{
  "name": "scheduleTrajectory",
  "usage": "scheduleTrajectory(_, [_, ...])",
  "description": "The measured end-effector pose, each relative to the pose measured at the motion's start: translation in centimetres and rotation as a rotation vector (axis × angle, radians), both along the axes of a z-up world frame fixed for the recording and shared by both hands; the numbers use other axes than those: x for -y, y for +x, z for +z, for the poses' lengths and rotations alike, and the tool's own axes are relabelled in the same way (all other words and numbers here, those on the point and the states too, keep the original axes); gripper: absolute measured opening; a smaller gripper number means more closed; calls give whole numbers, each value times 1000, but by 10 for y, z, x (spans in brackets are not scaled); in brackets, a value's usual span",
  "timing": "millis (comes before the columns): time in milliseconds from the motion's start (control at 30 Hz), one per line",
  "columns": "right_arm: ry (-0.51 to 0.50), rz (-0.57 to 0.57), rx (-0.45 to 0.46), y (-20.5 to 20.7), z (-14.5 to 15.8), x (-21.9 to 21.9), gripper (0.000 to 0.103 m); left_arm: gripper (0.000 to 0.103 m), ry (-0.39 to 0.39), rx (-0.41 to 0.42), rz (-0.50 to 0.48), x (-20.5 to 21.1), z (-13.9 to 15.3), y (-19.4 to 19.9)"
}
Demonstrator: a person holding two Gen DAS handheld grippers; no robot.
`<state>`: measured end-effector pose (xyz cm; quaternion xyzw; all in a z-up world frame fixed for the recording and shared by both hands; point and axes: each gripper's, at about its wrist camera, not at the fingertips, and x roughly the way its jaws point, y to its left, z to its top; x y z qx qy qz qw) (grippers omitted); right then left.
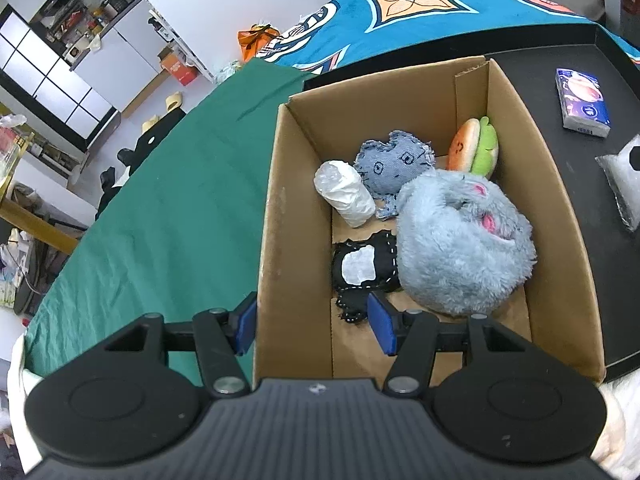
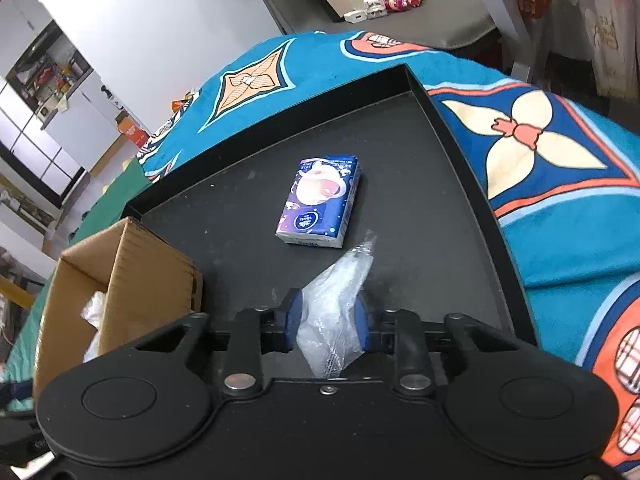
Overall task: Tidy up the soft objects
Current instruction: 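Lift the clear plastic bag with the right tool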
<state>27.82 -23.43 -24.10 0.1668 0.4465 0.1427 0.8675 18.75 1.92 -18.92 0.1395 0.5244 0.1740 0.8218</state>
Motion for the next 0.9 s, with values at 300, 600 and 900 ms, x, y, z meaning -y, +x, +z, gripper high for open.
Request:
scheduleTrajectory(300, [-15,7,37,-10,9,6,23,57,2,7,-8,1,2,-1])
scheduleTrajectory(600, [-23,26,104,-20,36,3,23,57,-29,47,-8,-1,11,-7])
scheduleTrajectory(900, [-24,57,164,-30,62,-11,23,57,-80,62,45,-20,18,-12])
